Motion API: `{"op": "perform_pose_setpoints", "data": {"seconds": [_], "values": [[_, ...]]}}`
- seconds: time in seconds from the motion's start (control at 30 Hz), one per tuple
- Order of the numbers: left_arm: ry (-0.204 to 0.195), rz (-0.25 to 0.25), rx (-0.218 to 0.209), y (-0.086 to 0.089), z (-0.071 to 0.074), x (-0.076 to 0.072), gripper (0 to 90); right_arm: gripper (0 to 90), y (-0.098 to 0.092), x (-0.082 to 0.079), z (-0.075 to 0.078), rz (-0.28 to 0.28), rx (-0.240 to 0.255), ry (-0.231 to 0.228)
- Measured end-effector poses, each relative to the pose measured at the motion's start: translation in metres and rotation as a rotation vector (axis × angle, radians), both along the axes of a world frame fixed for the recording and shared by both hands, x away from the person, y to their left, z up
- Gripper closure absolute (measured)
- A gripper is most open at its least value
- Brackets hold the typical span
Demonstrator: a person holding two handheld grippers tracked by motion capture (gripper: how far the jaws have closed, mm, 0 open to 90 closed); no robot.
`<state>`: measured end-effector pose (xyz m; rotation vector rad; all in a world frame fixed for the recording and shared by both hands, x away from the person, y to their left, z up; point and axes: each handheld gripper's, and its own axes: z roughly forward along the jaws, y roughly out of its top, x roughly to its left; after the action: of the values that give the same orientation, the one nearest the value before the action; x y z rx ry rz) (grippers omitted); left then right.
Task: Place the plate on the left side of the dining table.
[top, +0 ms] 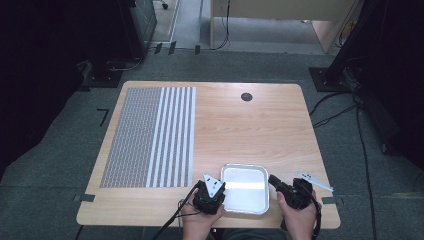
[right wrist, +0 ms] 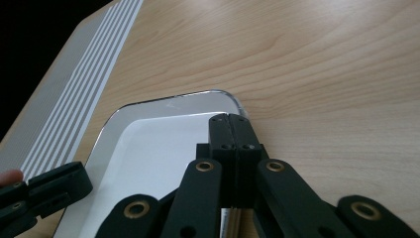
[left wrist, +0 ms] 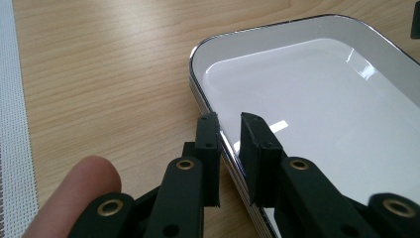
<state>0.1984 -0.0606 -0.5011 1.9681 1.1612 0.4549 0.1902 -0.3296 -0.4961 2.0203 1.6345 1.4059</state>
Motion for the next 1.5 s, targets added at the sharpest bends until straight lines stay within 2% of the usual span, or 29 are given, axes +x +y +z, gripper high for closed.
{"op": "perform_pose_setpoints", "data": {"seconds": [0.03, 0.07, 0.1, 0.13, 0.17, 0.23, 0.33, 0.6, 0.7, 0.8, 0.97, 1.1, 1.13, 1.17, 1.23, 1.27, 1.3, 1.4, 1.43, 1.47, 1.5], "values": [[0.002, -0.001, -0.001, 0.000, 0.000, 0.000, 79.7, 90.0, -0.007, 0.001, -0.004, -0.004, 0.046, 0.019], [0.006, -0.002, -0.005, 0.001, 0.000, 0.000, 79.7, 90.0, -0.007, 0.001, -0.004, -0.004, 0.046, 0.019], [0.009, -0.004, -0.006, 0.001, 0.000, 0.001, 79.7, 90.0, -0.009, 0.001, -0.005, 0.001, 0.069, 0.025], [0.012, -0.004, -0.009, 0.001, 0.001, 0.001, 79.6, 88.6, -0.013, 0.003, -0.007, 0.018, 0.128, 0.040], [0.012, -0.004, -0.009, 0.001, 0.001, 0.001, 79.6, 88.6, -0.013, 0.003, -0.007, 0.018, 0.128, 0.040], [0.014, -0.002, -0.011, 0.001, 0.000, 0.001, 79.4, 87.5, -0.015, 0.006, -0.013, 0.037, 0.202, 0.071], [0.014, -0.004, -0.012, 0.001, 0.000, 0.001, 79.2, 87.0, -0.017, 0.007, -0.015, 0.038, 0.258, 0.088], [0.014, -0.006, -0.015, 0.002, 0.000, 0.001, 78.7, 86.5, -0.019, 0.007, -0.016, 0.021, 0.250, 0.089], [0.015, -0.006, -0.020, 0.002, -0.001, 0.000, 78.4, 86.1, -0.020, 0.008, -0.018, 0.027, 0.260, 0.104], [0.019, -0.004, -0.022, 0.002, -0.001, 0.000, 78.4, 85.1, -0.020, 0.009, -0.020, 0.039, 0.273, 0.113], [0.038, -0.007, -0.034, 0.003, -0.001, 0.002, 79.0, 83.9, -0.025, 0.010, -0.023, 0.066, 0.325, 0.128], [0.037, -0.010, -0.033, 0.001, -0.001, 0.001, 75.6, 83.4, -0.026, 0.009, -0.019, 0.069, 0.339, 0.106], [0.030, -0.012, -0.028, 0.001, -0.001, 0.001, 75.3, 81.2, -0.026, 0.008, -0.016, 0.066, 0.336, 0.085], [0.030, -0.012, -0.028, 0.001, -0.001, 0.001, 75.3, 81.2, -0.026, 0.008, -0.016, 0.066, 0.336, 0.085], [0.022, -0.016, -0.017, 0.000, -0.001, 0.001, 75.2, 80.3, -0.021, 0.007, -0.016, 0.065, 0.258, 0.082], [0.022, -0.017, -0.017, 0.000, -0.002, 0.001, 75.2, 80.4, -0.018, 0.007, -0.016, 0.067, 0.235, 0.090], [0.025, -0.019, -0.017, 0.000, -0.002, 0.001, 75.2, 80.4, -0.018, 0.007, -0.016, 0.067, 0.235, 0.090], [0.026, -0.022, -0.001, -0.001, -0.003, 0.001, 74.3, 83.8, -0.005, 0.003, -0.011, 0.049, 0.083, 0.055], [0.026, -0.022, -0.001, -0.001, -0.003, 0.001, 74.0, 83.8, -0.005, 0.003, -0.011, 0.049, 0.083, 0.055], [0.022, -0.023, 0.002, -0.001, -0.004, 0.001, 73.6, 86.2, 0.006, -0.001, -0.007, 0.022, -0.031, 0.039], [0.019, -0.023, 0.001, -0.002, -0.004, 0.000, 73.1, 87.1, 0.010, -0.002, -0.005, 0.005, -0.063, 0.041]]}}
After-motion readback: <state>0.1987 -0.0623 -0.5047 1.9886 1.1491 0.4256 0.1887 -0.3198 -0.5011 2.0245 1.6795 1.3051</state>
